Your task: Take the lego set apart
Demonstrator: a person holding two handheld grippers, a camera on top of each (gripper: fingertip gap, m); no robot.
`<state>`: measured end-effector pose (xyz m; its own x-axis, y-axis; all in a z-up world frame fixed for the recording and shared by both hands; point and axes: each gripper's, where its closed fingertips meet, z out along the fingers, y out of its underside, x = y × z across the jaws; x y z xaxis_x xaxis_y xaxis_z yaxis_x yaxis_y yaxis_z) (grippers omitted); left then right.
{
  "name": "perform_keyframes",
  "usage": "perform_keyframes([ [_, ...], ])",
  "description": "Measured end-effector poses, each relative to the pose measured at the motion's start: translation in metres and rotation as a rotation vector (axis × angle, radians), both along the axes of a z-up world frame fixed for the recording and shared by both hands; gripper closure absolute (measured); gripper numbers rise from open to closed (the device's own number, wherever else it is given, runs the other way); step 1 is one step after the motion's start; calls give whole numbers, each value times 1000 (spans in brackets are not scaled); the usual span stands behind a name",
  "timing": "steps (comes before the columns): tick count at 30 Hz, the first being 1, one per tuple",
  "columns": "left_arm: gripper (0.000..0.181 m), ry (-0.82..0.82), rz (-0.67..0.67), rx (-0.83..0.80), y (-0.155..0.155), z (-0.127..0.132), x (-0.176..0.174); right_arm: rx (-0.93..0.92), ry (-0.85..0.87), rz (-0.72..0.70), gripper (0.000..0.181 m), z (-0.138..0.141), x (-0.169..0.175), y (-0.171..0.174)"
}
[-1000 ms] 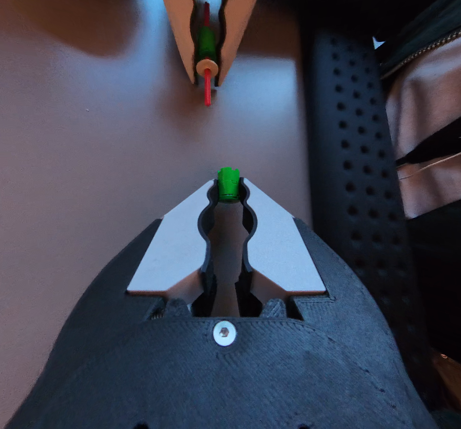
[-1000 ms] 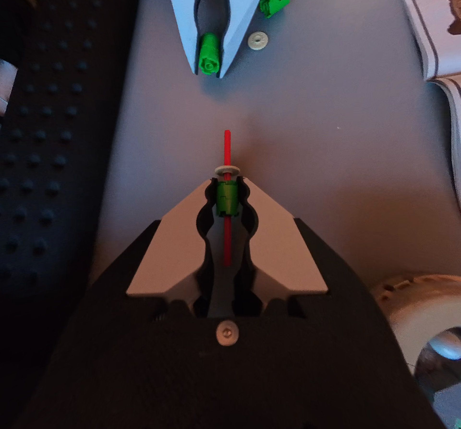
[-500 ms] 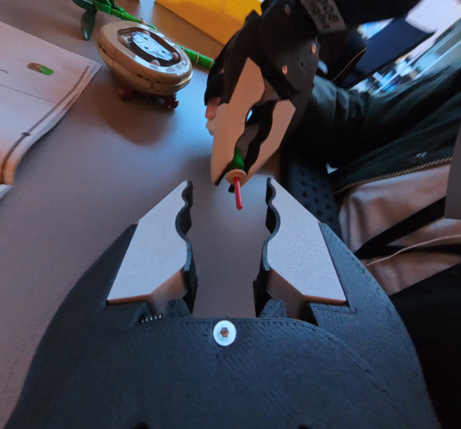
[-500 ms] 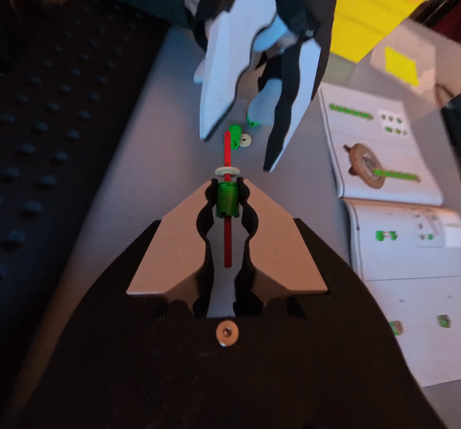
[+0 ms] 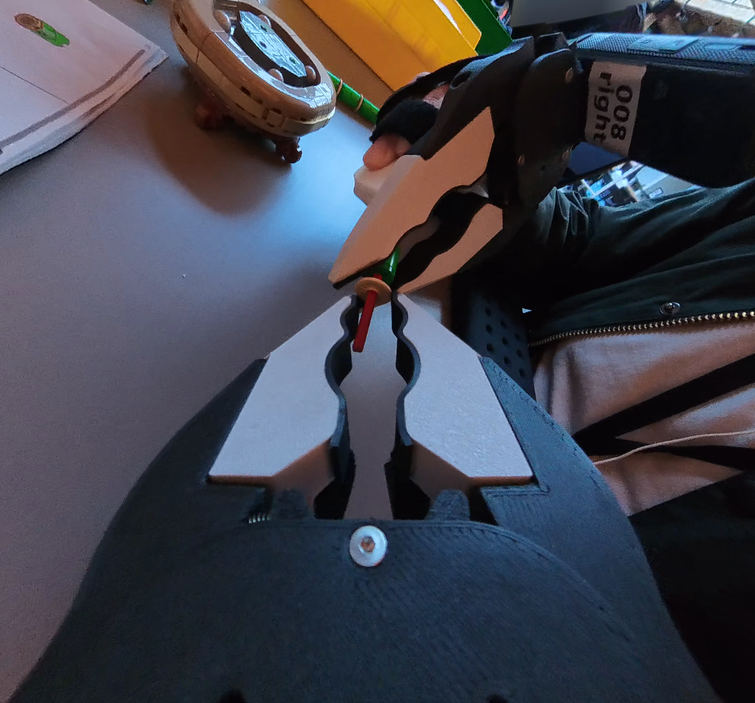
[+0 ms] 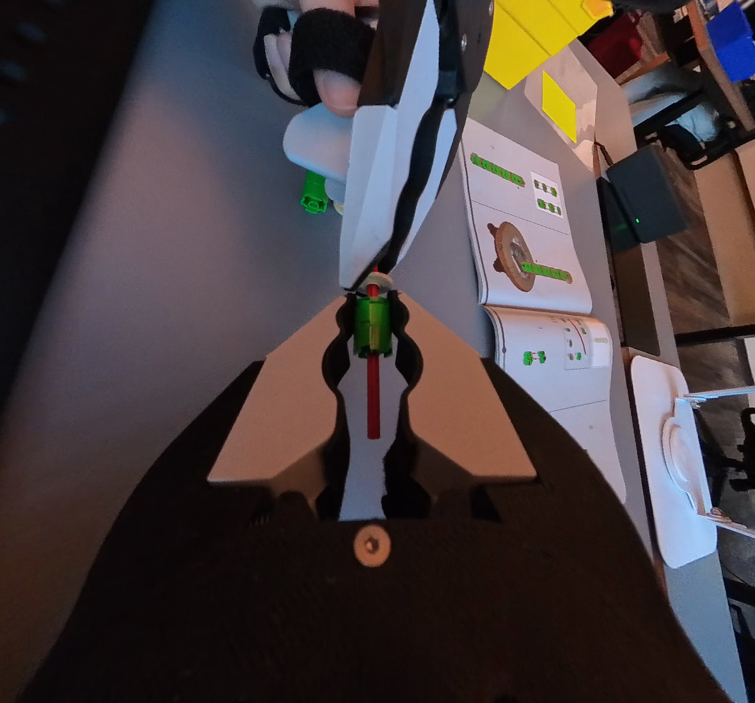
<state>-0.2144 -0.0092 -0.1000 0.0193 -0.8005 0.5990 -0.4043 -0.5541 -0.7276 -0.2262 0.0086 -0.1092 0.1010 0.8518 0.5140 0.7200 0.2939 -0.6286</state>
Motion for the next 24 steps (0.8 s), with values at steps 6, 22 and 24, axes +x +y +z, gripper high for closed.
perform_keyframes([
  [6,165,-47,7,-12,1,7,2,47,25,2,166,8,-1,1],
  [22,166,-150,9,223,-1,31,-3,286,66,24,165,35,1,0],
  [24,166,-144,37,229,5,33,-9,336,33,-1,165,36,9,5],
])
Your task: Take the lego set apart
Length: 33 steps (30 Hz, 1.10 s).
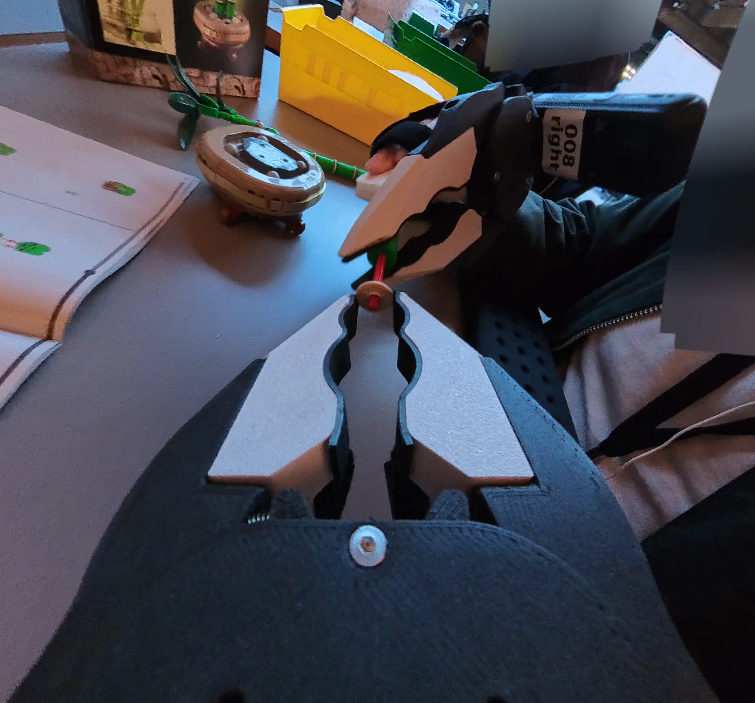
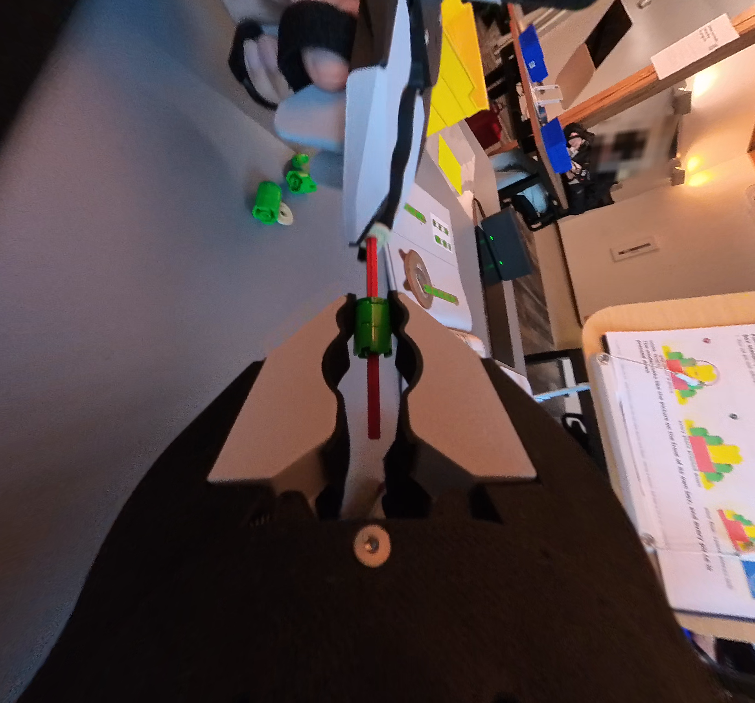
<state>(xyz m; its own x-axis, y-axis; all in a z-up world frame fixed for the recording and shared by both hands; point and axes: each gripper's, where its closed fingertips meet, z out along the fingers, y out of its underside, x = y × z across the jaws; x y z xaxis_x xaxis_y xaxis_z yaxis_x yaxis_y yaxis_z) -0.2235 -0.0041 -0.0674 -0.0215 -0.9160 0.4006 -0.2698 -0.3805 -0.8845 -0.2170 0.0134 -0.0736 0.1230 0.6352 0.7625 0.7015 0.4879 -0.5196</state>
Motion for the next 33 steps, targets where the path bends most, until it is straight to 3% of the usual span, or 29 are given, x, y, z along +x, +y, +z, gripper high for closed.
perform_keyframes([
  [4,166,-8,68,-1,17,3,-18,-1,19,-57,165,2,18,11],
  [6,165,83,134,170,28,-5,-26,-25,22,-110,165,0,29,20],
  [10,165,408,278,663,50,-24,-41,-104,-4,-132,166,-15,33,24],
  [12,165,506,292,780,51,-32,-43,-112,-39,-130,165,-22,31,23],
  [18,165,681,282,845,58,-53,-52,-147,-84,-109,166,-35,24,18],
  [33,165,711,312,782,63,-54,-61,-200,-131,-97,166,-51,22,15],
])
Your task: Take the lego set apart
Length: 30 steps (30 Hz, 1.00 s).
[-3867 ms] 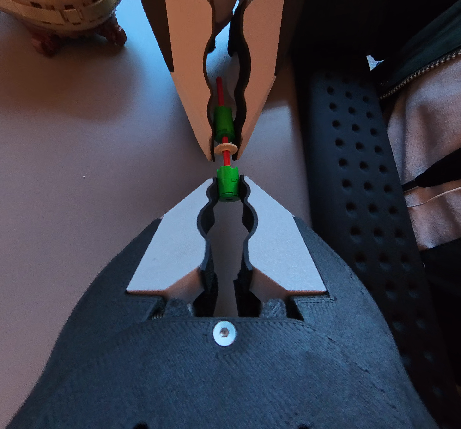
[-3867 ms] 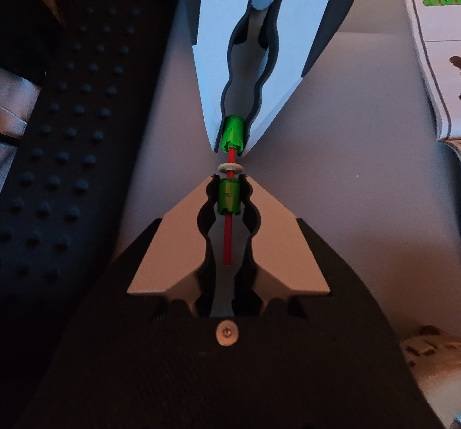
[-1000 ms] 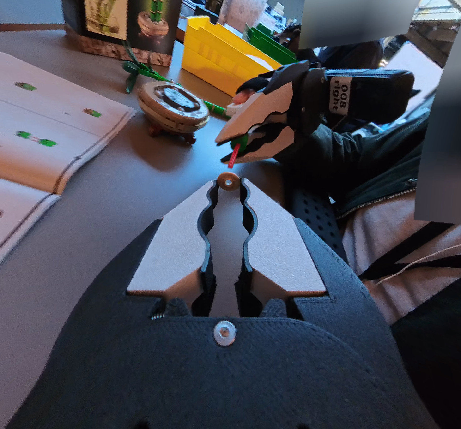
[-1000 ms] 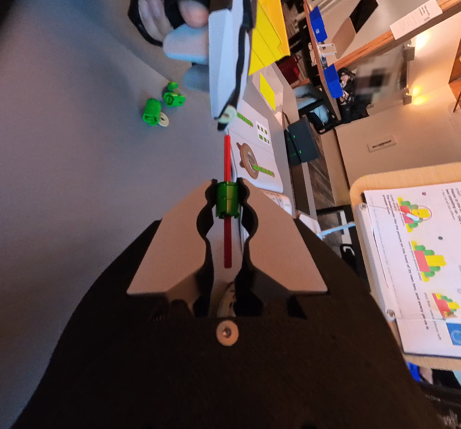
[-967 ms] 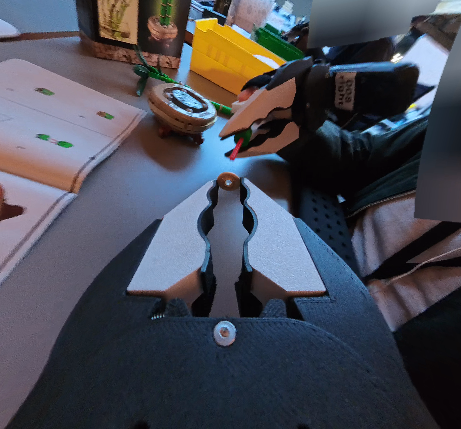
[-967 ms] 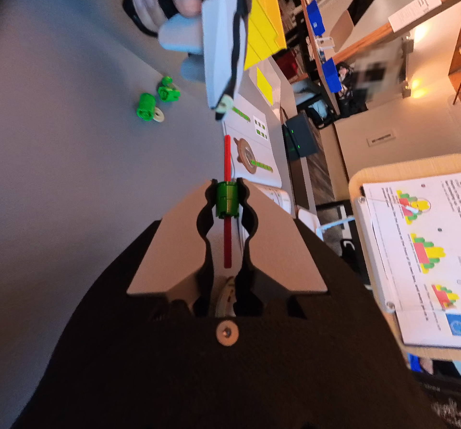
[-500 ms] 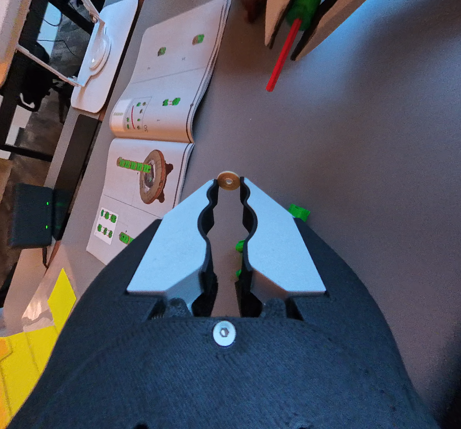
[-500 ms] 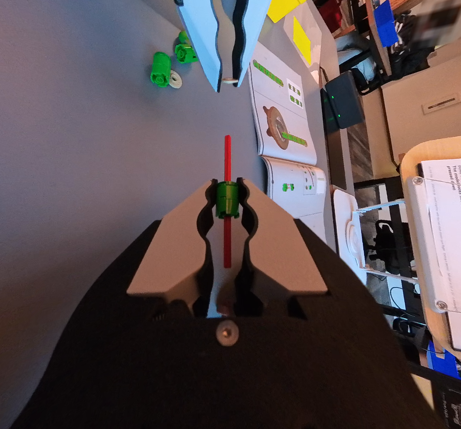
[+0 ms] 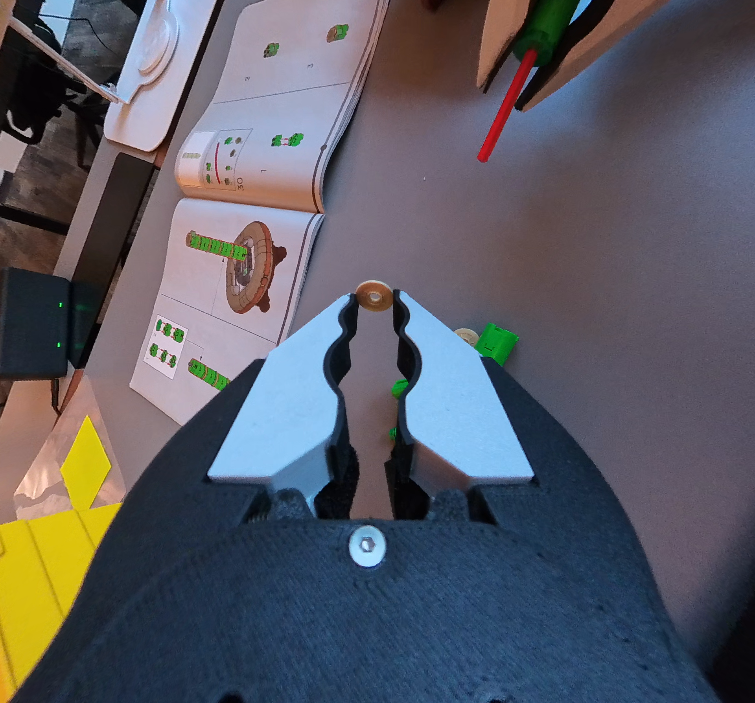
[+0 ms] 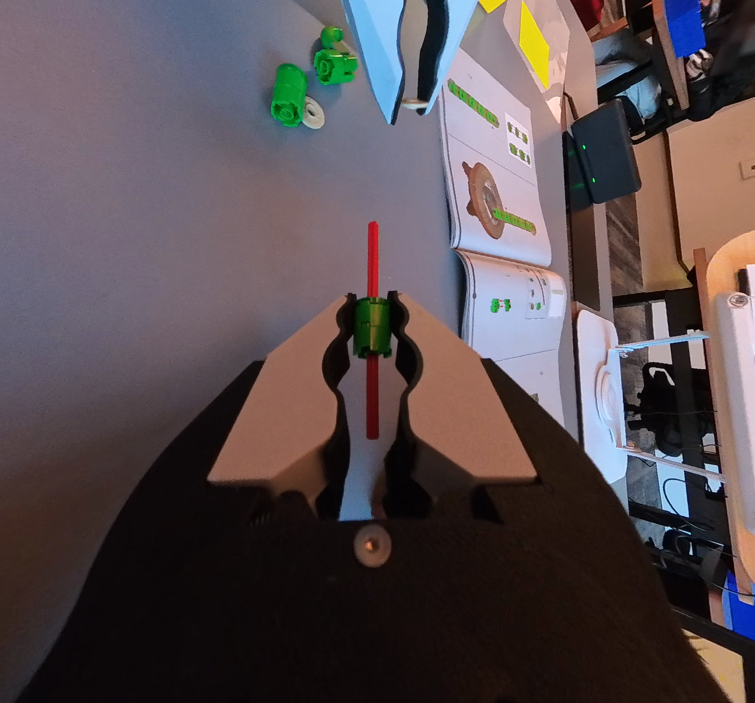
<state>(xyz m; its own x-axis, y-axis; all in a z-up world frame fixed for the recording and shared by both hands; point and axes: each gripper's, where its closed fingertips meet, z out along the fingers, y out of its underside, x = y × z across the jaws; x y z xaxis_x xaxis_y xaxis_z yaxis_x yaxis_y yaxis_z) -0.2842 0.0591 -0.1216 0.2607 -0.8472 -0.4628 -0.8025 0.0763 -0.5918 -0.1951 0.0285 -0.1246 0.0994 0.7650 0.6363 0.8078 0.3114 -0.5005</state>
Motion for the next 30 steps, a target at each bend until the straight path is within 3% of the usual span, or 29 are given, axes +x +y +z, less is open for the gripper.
perform_keyframes([
  [24,165,-34,24,-63,2,-2,-1,-39,-33,8,166,-10,0,-3],
  [28,165,-131,168,-13,22,30,-21,-38,-37,7,166,-11,1,-3],
  [30,165,-169,375,165,45,80,-68,-38,-32,4,166,-10,2,-3],
])
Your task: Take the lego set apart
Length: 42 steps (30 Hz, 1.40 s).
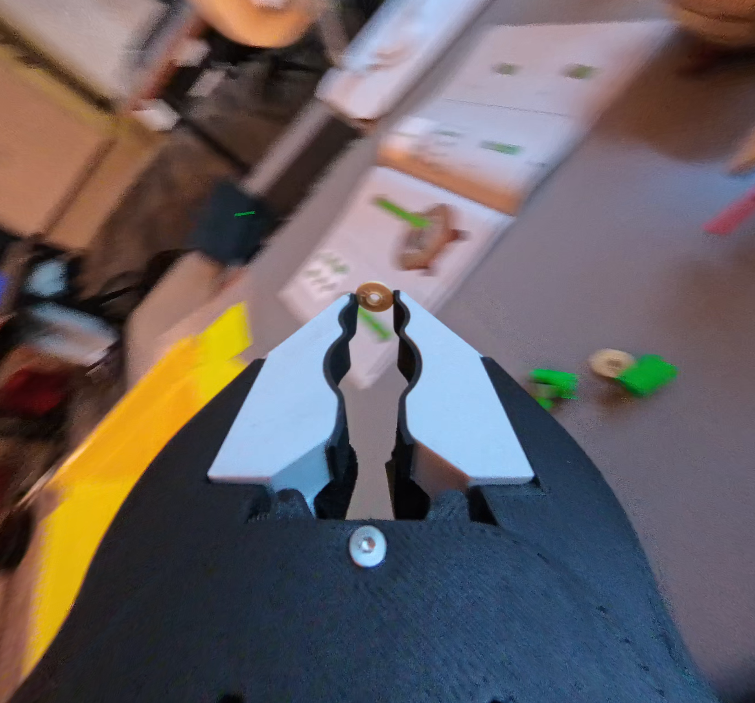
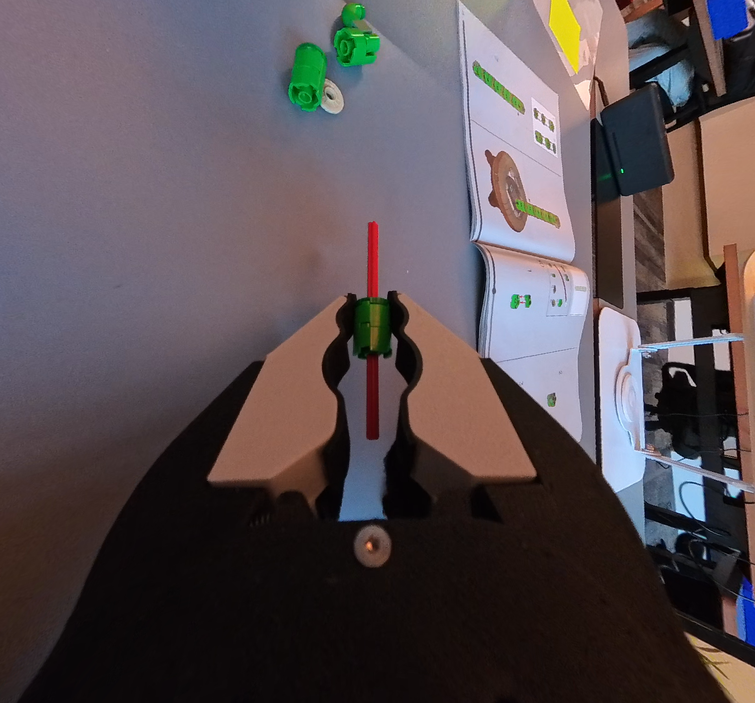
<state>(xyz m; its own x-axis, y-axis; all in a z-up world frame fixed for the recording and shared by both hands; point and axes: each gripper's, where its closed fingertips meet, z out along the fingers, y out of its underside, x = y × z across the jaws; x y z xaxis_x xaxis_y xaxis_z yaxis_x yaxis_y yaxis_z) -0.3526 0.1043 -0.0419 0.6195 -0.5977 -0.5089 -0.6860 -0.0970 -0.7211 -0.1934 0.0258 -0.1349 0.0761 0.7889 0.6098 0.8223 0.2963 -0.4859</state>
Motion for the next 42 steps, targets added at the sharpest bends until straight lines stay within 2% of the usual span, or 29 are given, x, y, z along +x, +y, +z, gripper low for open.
perform_keyframes([
  [2,165,-128,177,109,5,56,-59,22,11,-3,166,4,1,2],
  [3,166,-220,236,104,2,76,-87,35,23,1,166,8,0,2],
  [5,166,-362,355,14,0,90,-144,37,44,5,166,13,-1,0],
  [6,166,-407,413,-48,1,87,-170,34,44,8,166,13,-2,0],
  [8,165,-470,453,-198,4,65,-203,37,24,12,166,10,-2,-1],
  [10,143,-534,460,-299,9,41,-220,36,4,13,166,7,-3,-1],
  [13,139,-653,422,-323,13,29,-224,44,6,10,166,8,-2,0],
  [15,138,-741,376,-280,11,39,-217,80,32,2,166,15,-2,2],
  [17,140,-757,328,-236,5,54,-201,124,85,5,166,29,-4,3],
  [20,143,-617,183,-255,-14,57,-137,119,129,-1,166,35,-5,5],
  [22,144,-451,57,-344,-32,31,-79,125,99,-6,166,30,-3,7],
  [24,155,-271,-66,-452,-51,-12,-27,128,73,-7,166,26,-2,7],
  [25,162,-202,-109,-482,-57,-33,-7,128,71,-4,166,26,-2,6],
  [27,165,-77,-158,-512,-61,-69,18,124,74,0,166,26,-3,4],
  [30,161,74,-206,-489,-54,-99,28,121,70,-3,166,25,-1,4],
  [32,154,91,-263,-523,-59,-108,33,115,64,-2,166,24,0,4],
  [37,142,112,-356,-530,-69,-115,43,112,46,11,166,22,-3,1],
  [40,142,92,-411,-543,-79,-116,55,107,37,10,166,20,-2,1],
  [42,150,75,-435,-560,-83,-117,61,104,37,9,166,20,-2,2],
])
